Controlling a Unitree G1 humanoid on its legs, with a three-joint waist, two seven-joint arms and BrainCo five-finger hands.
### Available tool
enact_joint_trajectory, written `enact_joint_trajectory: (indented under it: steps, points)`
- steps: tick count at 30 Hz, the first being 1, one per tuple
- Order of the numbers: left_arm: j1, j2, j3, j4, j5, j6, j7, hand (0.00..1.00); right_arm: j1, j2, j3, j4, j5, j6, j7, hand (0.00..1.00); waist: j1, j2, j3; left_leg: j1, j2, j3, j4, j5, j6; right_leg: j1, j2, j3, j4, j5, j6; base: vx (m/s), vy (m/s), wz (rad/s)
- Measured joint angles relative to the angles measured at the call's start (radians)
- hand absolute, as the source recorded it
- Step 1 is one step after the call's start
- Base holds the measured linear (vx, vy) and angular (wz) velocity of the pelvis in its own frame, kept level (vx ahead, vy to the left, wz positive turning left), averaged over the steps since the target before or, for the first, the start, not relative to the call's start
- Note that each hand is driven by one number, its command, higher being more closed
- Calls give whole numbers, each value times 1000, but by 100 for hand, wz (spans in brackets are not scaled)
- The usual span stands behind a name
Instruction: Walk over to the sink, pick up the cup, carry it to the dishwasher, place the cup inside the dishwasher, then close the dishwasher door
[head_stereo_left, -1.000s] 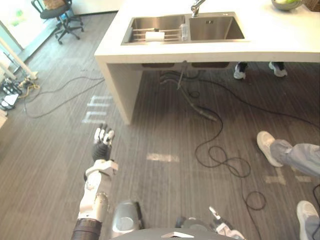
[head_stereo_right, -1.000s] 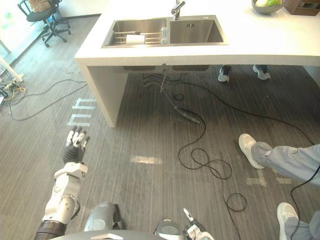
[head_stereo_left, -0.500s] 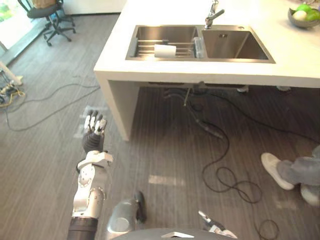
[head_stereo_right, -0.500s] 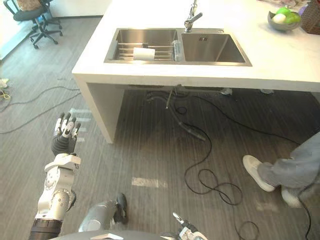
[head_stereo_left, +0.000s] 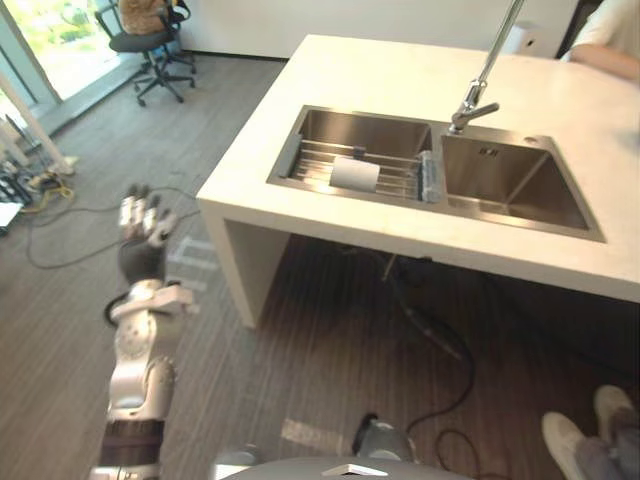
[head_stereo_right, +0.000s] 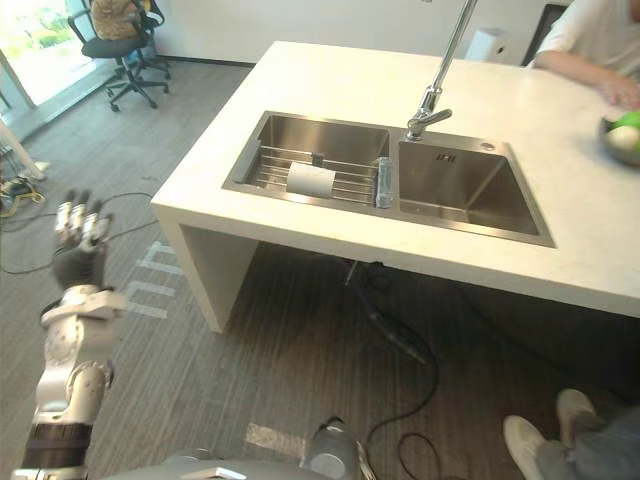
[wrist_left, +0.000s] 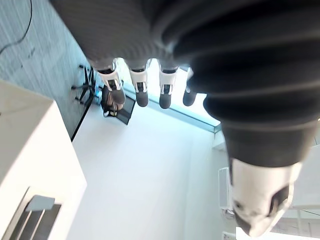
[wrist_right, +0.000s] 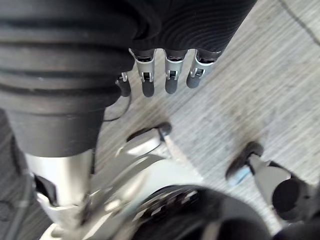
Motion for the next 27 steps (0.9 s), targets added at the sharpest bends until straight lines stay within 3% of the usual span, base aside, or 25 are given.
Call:
enact_joint_trajectory:
  steps: [2,3,8,12,13,14,15,17,18,19,20,21,23,27]
  points:
    - [-3,-18,-24,-28,0,12,-17,0,-1,-21,-9,0,-42,9,11,0,-5,45,0,-16,36,-19,-19,4,-5,6,48,-29,-37,-36,-8,279,-253,15]
    - [-4,-21,-31,-38,2,18,-19,0,-1,-23,-8,-4,-42,16,15,0,-8,48,0,-12,45,-21,-23,11,-6,8,58,-33,-40,-44,-12,201,-159,6]
    - [-10,-23,-65,-41,2,26,-29,0,0,-31,40,-9,-43,45,26,0,-22,33,3,-36,68,-15,73,8,36,19,66,-53,4,-136,-14,138,-92,4]
    - [31,-26,-66,-30,2,25,-39,0,9,-42,84,-12,13,71,0,0,-35,26,15,-123,60,-5,292,71,53,141,64,-72,-147,-96,-10,114,8,34]
    - [60,-25,-65,-35,2,19,-46,0,14,-40,108,-18,13,87,0,0,-31,3,32,-162,48,0,380,34,39,196,56,-47,-198,-84,-6,69,24,11]
    - [78,-24,-66,-43,2,15,-50,0,15,-46,115,-21,13,94,-1,0,-26,3,32,-174,38,3,374,-7,24,209,49,-33,-210,-81,-5,82,55,3]
    - [98,-24,-68,-61,2,11,-62,0,16,-69,138,-27,14,106,-1,0,-16,14,37,-220,27,23,338,-25,9,221,44,-3,-234,-81,-5,80,101,-10]
    - [107,-25,-63,-98,1,11,-63,0,16,-105,153,-47,14,121,-3,0,3,45,58,-255,28,62,209,11,-6,228,34,19,-239,-87,7,86,163,-27]
    - [125,-25,-58,-130,0,11,-63,0,17,-124,153,-51,14,131,-3,0,16,73,57,-238,34,76,71,89,-27,228,38,38,-232,-87,35,137,252,-70]
    - [148,-29,-58,-169,-11,15,-70,0,27,-154,153,-66,20,140,-5,0,17,131,55,-214,70,64,21,150,-44,244,71,50,-233,-79,74,168,285,-85]
    - [152,-29,-53,-183,-19,19,-79,0,29,-164,149,-81,22,141,-12,0,17,159,62,-203,82,60,26,210,18,258,87,63,-233,-77,90,212,293,-73]
    - [147,-26,-27,-184,-20,38,-85,0,38,-153,151,-108,31,147,-24,0,9,142,63,-191,68,84,48,169,3,258,67,61,-192,-77,89,158,213,-57]
    - [149,-19,22,-203,-43,64,-92,0,44,-117,178,-122,45,152,-48,0,15,94,64,-159,26,103,51,129,10,246,31,89,-171,-107,111,192,167,-57]
    - [181,-18,24,-206,-67,71,-131,0,48,-88,225,-97,59,134,-64,0,22,77,27,-139,6,159,44,84,18,214,10,139,-160,-129,117,192,74,-43]
